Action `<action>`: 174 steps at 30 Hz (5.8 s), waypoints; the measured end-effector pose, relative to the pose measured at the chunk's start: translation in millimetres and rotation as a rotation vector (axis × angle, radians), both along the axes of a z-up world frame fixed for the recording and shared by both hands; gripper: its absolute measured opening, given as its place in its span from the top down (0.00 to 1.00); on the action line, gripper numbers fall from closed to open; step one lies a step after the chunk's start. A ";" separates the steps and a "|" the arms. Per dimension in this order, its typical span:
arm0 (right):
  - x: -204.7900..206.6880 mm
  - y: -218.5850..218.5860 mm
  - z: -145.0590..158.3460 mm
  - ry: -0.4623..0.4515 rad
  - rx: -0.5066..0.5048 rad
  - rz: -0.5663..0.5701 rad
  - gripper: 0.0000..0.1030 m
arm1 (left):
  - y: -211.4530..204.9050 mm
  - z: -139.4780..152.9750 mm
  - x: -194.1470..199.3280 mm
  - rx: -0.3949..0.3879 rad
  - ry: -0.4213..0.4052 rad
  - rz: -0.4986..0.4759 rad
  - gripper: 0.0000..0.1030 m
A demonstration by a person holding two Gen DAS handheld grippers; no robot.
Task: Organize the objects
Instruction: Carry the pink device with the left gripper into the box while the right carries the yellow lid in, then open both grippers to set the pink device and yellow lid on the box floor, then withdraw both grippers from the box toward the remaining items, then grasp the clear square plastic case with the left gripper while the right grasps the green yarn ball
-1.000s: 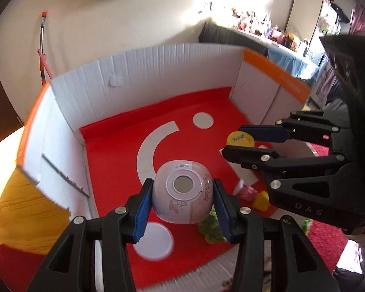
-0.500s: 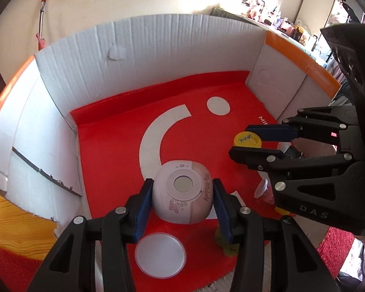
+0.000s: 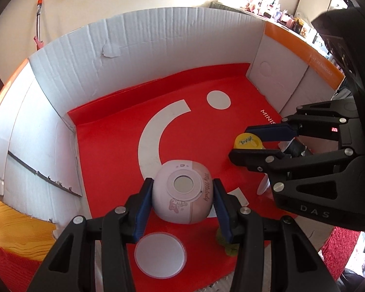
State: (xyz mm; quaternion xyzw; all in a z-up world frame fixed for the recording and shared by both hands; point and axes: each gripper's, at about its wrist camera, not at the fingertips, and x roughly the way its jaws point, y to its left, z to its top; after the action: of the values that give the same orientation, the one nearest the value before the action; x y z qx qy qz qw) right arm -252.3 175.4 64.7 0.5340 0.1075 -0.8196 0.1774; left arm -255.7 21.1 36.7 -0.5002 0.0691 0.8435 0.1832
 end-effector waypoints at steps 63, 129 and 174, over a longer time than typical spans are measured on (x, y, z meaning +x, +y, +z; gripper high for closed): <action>4.2 0.6 1.1 0.009 0.029 -0.003 0.60 | -2.0 5.2 0.7 0.012 0.001 0.017 0.49; 207.1 52.2 83.3 0.480 -0.210 -0.164 0.10 | -40.2 59.7 184.0 0.137 0.348 0.274 0.04; 157.7 82.9 -1.8 0.244 -0.152 -0.302 0.19 | -46.3 -11.6 133.1 0.073 0.144 0.251 0.30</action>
State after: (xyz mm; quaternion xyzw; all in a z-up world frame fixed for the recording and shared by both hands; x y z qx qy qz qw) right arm -94.6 258.3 62.9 0.4257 -0.0154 -0.9014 0.0780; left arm -122.7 -25.1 25.1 -0.4359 -0.0118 0.8955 0.0889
